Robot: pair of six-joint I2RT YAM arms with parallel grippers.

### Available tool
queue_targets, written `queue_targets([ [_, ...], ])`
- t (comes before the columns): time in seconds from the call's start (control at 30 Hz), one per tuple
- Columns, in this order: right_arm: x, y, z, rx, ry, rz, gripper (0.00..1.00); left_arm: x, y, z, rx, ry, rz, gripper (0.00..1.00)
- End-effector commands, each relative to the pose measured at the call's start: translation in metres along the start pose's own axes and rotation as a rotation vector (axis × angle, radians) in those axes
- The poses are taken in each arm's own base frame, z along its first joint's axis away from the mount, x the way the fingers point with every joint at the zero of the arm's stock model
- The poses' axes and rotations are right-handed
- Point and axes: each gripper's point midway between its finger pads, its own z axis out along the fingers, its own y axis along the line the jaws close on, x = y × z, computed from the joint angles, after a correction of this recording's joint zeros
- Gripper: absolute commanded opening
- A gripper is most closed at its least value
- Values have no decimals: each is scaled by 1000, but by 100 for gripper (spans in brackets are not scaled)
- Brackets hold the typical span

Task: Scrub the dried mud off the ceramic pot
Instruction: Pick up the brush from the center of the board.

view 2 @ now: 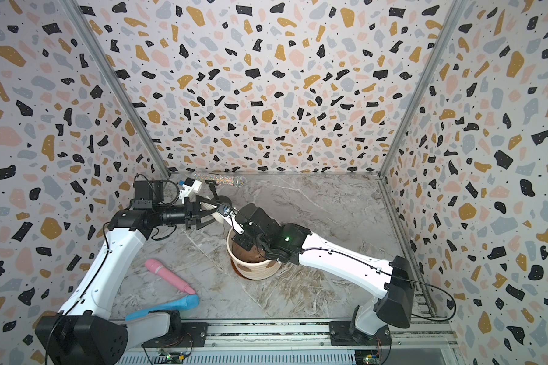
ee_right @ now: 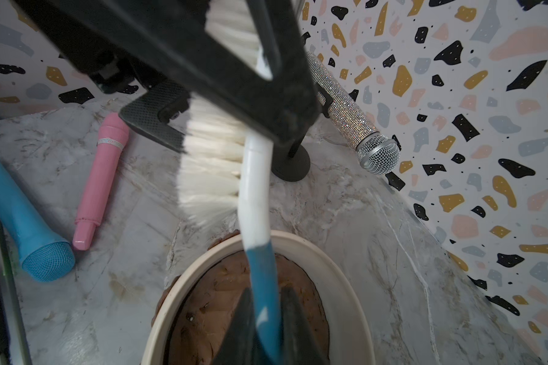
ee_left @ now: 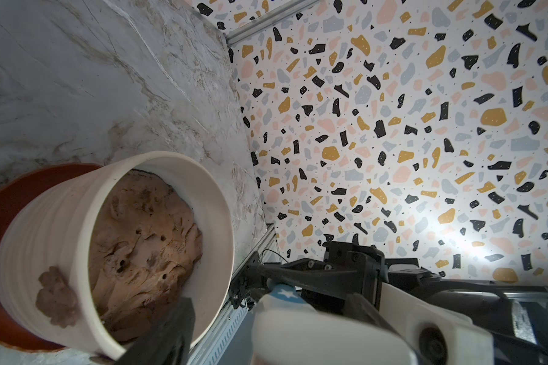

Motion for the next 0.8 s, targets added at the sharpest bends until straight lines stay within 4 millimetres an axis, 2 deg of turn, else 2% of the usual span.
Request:
queue_targets([
  [0.0, -39, -8, -17, 33, -135, 39, 0, -2, -17, -3, 64, -6, 38, 63],
  [0.07, -37, -5, -17, 17, -139, 57, 0, -3, -20, -2, 85, -2, 37, 48],
  [0.17, -34, 3, -20, -31, -144, 79, 0, -4, -26, -4, 94, -2, 69, 31],
  [0.3, -28, 8, -33, -82, -175, 141, 2, -1, -34, -6, 111, 9, 106, 23],
  [0.33, -27, 10, -37, -93, -183, 154, 15, -1, -35, -6, 117, 11, 113, 21],
  [0.37, -25, 9, -42, -98, -190, 165, 39, 0, -37, -7, 120, 13, 119, 19],
  [0.4, -23, 8, -47, -105, -189, 175, 55, 0, -39, -7, 127, 16, 127, 14],
  [0.47, -21, 9, -61, -148, -183, 176, 72, 3, -47, -9, 152, 28, 157, 10],
  [0.53, -16, 2, -74, -186, -140, 223, 84, 8, -57, -11, 191, 49, 204, 9],
  [0.6, -12, -11, -89, -276, -93, 354, 91, 17, -70, -15, 244, 79, 281, 9],
  [0.7, -24, -3, -116, -560, -125, 539, 93, 31, -79, -20, 278, 101, 361, 9],
  [0.77, -33, 10, -125, -714, -134, 614, 92, 37, -85, -21, 293, 105, 404, 10],
])
